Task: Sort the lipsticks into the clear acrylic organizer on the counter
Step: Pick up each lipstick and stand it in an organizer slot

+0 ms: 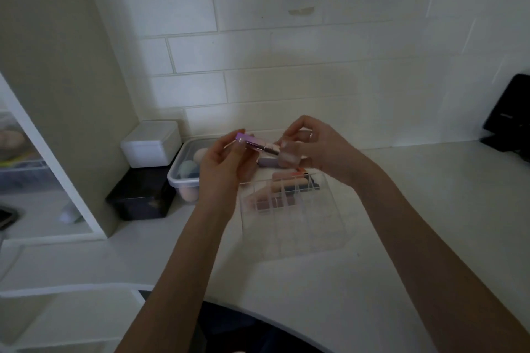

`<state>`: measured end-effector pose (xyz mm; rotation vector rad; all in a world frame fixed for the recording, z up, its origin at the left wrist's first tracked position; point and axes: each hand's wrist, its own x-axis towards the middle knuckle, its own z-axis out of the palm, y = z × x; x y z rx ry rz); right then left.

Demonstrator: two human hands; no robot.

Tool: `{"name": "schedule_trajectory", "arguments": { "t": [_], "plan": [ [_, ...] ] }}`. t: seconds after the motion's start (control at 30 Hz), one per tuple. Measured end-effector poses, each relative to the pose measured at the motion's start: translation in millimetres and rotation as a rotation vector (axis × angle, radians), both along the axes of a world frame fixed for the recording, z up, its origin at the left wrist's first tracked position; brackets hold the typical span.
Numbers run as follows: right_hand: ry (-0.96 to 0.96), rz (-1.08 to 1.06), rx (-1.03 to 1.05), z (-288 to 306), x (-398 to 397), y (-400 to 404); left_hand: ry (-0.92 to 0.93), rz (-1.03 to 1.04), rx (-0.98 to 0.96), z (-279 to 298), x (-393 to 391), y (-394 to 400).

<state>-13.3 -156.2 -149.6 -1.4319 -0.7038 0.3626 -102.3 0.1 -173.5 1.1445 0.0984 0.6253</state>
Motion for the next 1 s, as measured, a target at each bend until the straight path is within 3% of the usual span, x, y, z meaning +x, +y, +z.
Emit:
{"name": "schedule_trajectory", "arguments": {
  "t": [0.17,0.3,0.6,0.83,1.0],
  "plan": [
    [-0.196,0.087,-0.247,1.6,-15.8,12.6,-0.023,-0.046,0.073,7.5,-1.9,4.5],
    [-0.319,0.125,-0.312,3.9,-25.9,20.8,-0.014,0.016,0.172,4.8,-4.5,6.3],
    [-0.384,-0.067,-0.12,-1.0,-39.2,37.5,-0.035,0.11,0.252,2.1,-11.6,12.4],
    [-0.535,-0.099,-0.206,-18.0,-40.3,48.8,0.016,0.184,0.335,-20.7,-14.9,16.9],
    [-0.478,-0.058,-0.184,-18.3,-36.7,46.9,0.014,0.232,0.423,-25.2,-14.9,13.1]
  ]
}}
